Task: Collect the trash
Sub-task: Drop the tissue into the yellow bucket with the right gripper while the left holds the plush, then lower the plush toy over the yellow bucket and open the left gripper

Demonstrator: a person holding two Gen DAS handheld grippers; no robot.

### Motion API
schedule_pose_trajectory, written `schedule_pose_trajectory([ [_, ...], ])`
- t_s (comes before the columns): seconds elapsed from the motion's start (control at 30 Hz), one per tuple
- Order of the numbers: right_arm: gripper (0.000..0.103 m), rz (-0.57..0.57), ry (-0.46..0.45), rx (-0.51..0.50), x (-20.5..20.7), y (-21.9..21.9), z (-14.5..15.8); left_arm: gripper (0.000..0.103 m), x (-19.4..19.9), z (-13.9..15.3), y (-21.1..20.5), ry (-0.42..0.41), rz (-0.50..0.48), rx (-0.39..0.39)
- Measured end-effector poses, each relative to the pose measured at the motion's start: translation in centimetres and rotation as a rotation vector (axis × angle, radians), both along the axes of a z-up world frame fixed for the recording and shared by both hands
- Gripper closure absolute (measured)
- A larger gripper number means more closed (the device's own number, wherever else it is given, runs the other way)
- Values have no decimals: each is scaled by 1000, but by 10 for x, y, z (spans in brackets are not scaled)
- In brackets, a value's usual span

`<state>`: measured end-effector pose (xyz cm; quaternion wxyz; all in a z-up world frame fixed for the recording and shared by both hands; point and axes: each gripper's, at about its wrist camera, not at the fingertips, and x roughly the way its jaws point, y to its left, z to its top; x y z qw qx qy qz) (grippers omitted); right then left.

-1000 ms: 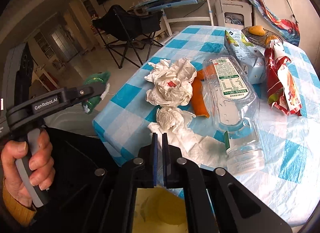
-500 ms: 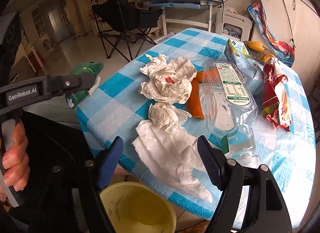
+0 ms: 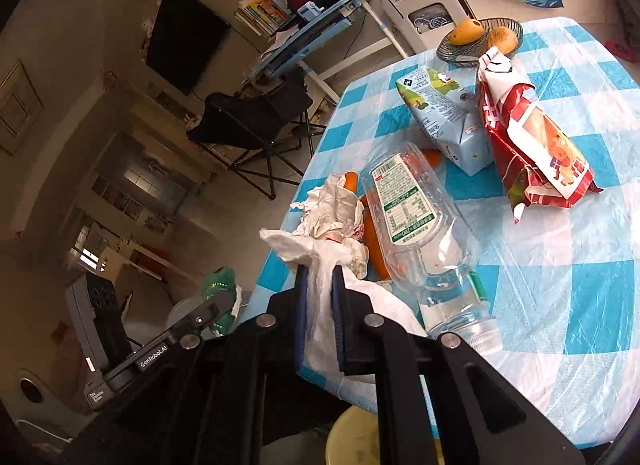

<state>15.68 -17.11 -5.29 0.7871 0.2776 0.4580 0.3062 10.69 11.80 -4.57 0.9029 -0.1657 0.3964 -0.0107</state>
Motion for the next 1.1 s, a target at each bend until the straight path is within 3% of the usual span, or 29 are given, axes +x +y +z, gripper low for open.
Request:
schedule_pose_trajectory([
  [0.37, 91, 15, 47, 120, -57, -1, -11, 67, -7, 4, -17, -27, -52, 37],
  [0.73, 86, 151, 215, -42, -121, 47, -59, 67, -36, 0, -46, -19, -145, 120],
  [0.8, 76, 158, 241, -101, -129, 48, -67, 67, -44, -3, -50, -9, -154, 131],
  [0.83, 61, 159, 249, -122, -129, 48, -69, 67, -48, -5, -52, -5, -160, 135],
  [0.87, 57, 156, 247, -136, -131, 47, -68, 67, -52, -6, -53, 1, -164, 140],
  [1.1, 50, 57, 142, -194, -141, 22, -46, 67, -75, -15, -68, 42, -212, 167],
])
